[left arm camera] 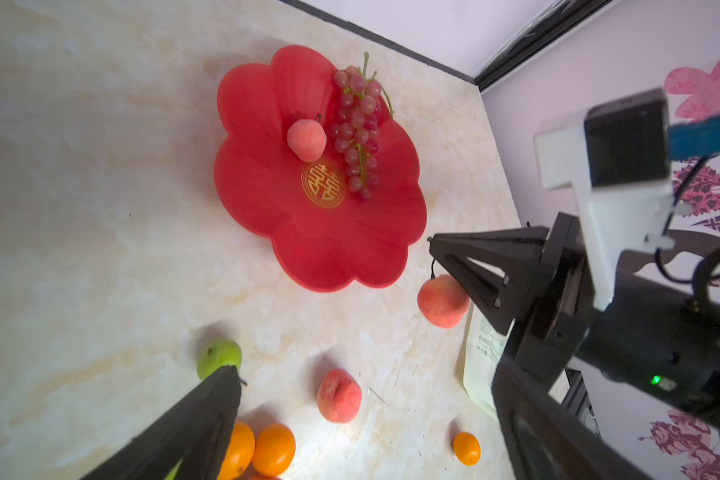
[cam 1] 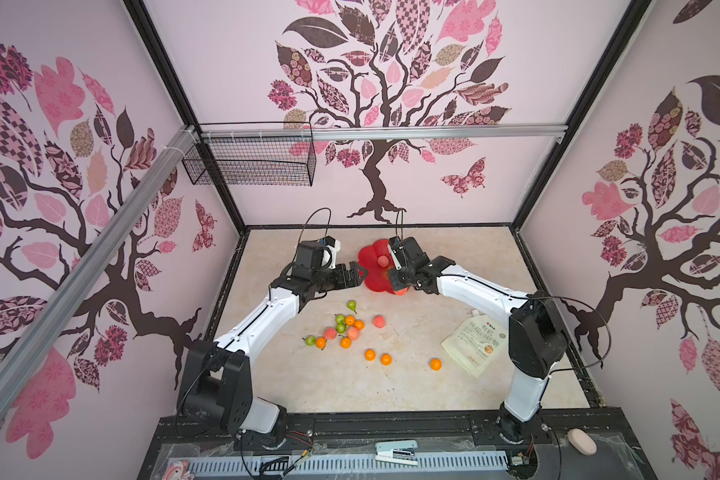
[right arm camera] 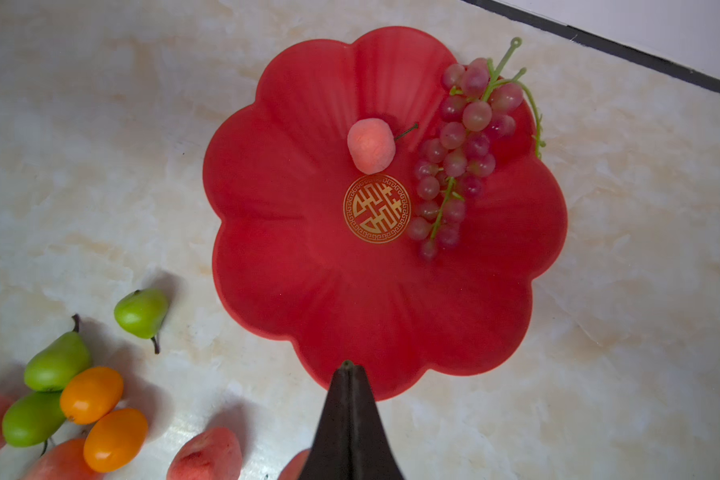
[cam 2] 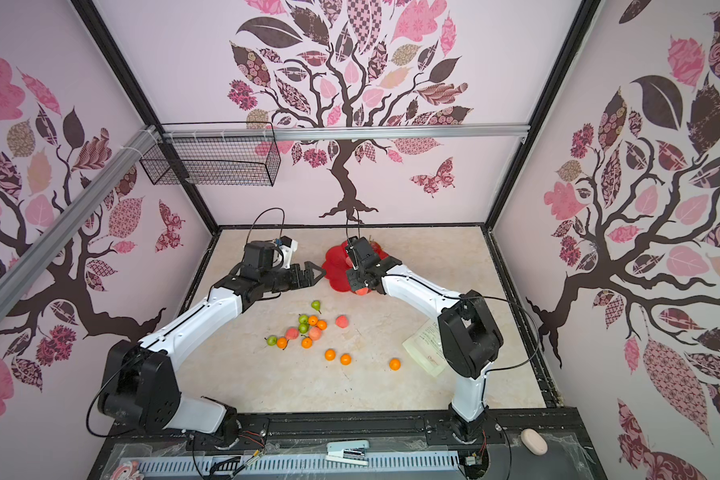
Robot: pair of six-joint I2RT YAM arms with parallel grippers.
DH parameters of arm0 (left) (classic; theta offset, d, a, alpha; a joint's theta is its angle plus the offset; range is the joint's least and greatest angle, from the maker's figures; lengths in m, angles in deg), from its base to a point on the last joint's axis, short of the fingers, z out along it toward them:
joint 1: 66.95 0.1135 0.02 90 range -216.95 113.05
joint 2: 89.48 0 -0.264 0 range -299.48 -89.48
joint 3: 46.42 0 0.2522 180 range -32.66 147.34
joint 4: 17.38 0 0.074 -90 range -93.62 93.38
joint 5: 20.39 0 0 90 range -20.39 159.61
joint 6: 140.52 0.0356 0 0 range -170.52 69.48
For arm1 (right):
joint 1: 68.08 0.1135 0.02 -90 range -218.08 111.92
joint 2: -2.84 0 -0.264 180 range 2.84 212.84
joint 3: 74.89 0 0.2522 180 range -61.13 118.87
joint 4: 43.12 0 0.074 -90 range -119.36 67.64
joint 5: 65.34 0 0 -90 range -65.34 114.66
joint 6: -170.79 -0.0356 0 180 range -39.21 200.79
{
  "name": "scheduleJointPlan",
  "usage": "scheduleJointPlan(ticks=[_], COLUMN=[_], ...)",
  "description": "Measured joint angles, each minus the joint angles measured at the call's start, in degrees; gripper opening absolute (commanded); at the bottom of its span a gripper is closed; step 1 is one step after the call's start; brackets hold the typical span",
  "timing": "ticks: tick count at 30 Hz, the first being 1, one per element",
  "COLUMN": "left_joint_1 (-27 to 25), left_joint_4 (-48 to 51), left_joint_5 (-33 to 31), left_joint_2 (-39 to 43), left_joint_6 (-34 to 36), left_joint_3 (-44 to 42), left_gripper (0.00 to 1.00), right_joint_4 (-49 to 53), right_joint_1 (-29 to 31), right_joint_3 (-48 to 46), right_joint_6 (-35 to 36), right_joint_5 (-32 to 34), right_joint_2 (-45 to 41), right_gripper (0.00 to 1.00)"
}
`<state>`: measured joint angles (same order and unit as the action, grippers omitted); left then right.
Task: Place and organize the fake fruits in the fruit bowl
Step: 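Lift the peach and carry it over the red bowl with the right gripper, then lower the peach into the bowl and open the right gripper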
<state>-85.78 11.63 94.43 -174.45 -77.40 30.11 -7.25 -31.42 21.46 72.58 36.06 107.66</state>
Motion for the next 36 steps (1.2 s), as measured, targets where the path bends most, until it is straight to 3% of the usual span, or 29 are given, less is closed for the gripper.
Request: scheduleJointPlan(ticks=[9, 16, 24, 36], left_joint_1=[0.04, 2.1, 7.91, 7.1], left_joint_4=[-0.55, -4.13, -7.32, -8.81], left_joint_5=[-0.92, 4.72, 8.52, 10.51], left_joint_2=[-10.08, -16.83, -17.29, -17.29], left_joint_6=[0.72, -1.9, -6.21, -8.07], left_joint_3=[9.29, 11.04, 11.04, 11.04], left_gripper=[0.98, 0.98, 0.99, 0.98], right_joint_4=[-10.43, -13.7, -13.77, -12.81], right_joint_1=[-2.84, -4.98, -6.43, -6.75], right_joint_3=[0.9, 7.8, 16.22, 22.53], right_joint_6=[-1.92, -2.25, -1.2, 1.2], right_joint_5=[3.21, 3.37, 3.32, 3.21], right_joint_2=[1.38, 10.64, 21.46, 29.51], right_gripper=[0.0, 0.0, 0.0, 0.0])
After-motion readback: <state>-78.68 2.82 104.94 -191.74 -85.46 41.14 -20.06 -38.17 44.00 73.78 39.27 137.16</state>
